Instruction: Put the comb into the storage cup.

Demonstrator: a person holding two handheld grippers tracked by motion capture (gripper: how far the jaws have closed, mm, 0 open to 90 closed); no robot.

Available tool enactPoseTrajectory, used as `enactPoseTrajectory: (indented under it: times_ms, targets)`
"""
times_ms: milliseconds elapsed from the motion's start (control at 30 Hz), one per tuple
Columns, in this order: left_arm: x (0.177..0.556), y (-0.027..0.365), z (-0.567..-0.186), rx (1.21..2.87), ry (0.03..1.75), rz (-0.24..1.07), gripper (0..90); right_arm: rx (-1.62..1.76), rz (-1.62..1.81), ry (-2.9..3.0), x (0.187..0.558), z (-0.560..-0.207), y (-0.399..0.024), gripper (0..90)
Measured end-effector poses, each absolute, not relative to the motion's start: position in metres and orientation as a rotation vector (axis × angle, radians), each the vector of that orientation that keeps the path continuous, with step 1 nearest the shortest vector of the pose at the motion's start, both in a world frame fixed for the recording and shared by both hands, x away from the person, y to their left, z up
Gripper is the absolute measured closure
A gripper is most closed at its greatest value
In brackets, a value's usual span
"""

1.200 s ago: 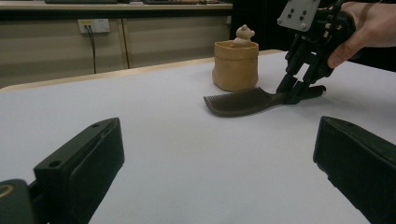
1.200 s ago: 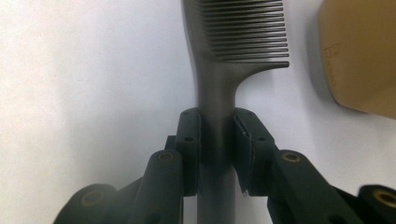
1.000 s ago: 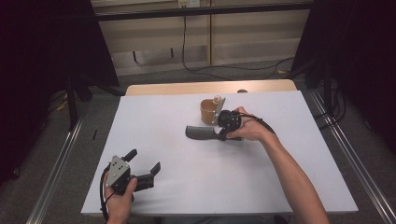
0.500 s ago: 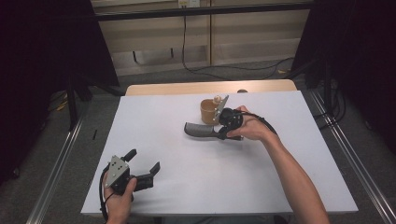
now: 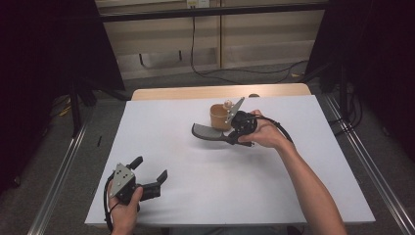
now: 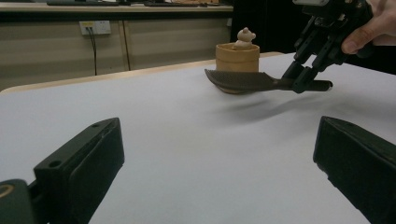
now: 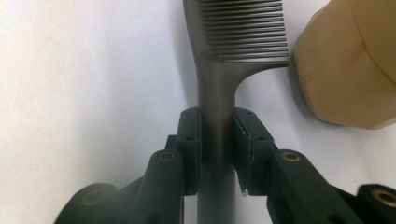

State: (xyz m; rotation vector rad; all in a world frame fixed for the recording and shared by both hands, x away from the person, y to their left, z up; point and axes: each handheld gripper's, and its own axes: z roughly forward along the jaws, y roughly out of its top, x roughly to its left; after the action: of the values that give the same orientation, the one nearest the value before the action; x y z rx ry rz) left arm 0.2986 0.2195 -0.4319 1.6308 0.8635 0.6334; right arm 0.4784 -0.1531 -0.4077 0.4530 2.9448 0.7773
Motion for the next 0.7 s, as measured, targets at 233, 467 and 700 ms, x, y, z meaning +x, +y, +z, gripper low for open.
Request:
enactPoseTrajectory:
  times_ms: [233,467,700]
  targets:
    - [0.299,0.22,-0.432,1.63,0.865,0.633,2.1,0.491,0.816,2.914,0.476,-0.403,-0.157,73.4]
    - [0.299,0.22,-0.432,1.638,0.86,0.637,2.1,0.517,0.877,2.879,0.473,-0.403,-0.164,73.3]
    - [0.299,0.22,-0.432,1.626,0.864,0.635,2.1,0.564,0.994,2.79,0.464,-0.395,-0.168,73.3]
